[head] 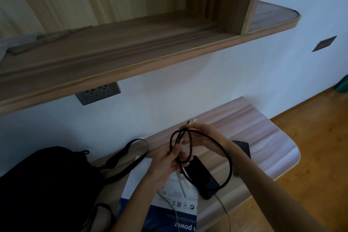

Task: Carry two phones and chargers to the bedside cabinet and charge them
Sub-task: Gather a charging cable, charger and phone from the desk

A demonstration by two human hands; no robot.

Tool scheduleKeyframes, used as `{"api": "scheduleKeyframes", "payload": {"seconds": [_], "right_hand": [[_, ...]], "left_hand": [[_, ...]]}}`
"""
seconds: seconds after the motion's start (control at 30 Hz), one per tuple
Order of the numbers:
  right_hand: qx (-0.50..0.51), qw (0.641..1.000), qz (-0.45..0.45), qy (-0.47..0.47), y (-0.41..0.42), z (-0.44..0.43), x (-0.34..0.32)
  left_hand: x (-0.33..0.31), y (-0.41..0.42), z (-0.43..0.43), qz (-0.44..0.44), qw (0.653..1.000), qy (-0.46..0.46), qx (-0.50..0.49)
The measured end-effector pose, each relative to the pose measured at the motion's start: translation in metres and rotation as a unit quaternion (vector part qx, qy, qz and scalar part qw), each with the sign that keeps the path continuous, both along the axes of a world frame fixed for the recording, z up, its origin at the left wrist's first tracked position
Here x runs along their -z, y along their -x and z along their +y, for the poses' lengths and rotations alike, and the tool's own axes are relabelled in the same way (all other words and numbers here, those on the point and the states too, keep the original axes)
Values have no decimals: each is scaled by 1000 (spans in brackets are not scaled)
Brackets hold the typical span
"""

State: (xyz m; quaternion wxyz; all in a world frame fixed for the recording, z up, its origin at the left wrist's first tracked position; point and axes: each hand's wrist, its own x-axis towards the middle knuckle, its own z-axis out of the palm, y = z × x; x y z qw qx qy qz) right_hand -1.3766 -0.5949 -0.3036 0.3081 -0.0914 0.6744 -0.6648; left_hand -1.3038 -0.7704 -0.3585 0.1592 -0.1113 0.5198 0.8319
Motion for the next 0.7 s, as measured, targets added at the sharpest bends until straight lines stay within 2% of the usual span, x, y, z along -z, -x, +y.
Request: {"api": "scheduleKeyframes", "payload": {"seconds": [0.1,0.23,0.3,0.4,0.5,0.6,0.7], "right_hand": [[7,998,-1,-58,-4,26,13],[100,988,-13,-117,-13,56,41],[144,982,-27,-117,-16,69,56],[226,962,-56,-145,-17,93,83],[258,930,-41,-259,-13,121,117],[232,886,-11,-400,-7,143,146],[187,854,-26,-485,-1,152,164]], "left_hand": [[3,4,1,-39,999,-22,-24],[9,11,9,-71,996,-26,-44],[14,14,17,-73,996,-19,-42],[20,18,33,-69,997,-3,-39],[23,22,49,-79,995,36,-53],[23,26,62,-88,992,51,-73],[23,28,73,-101,989,59,-93]]}}
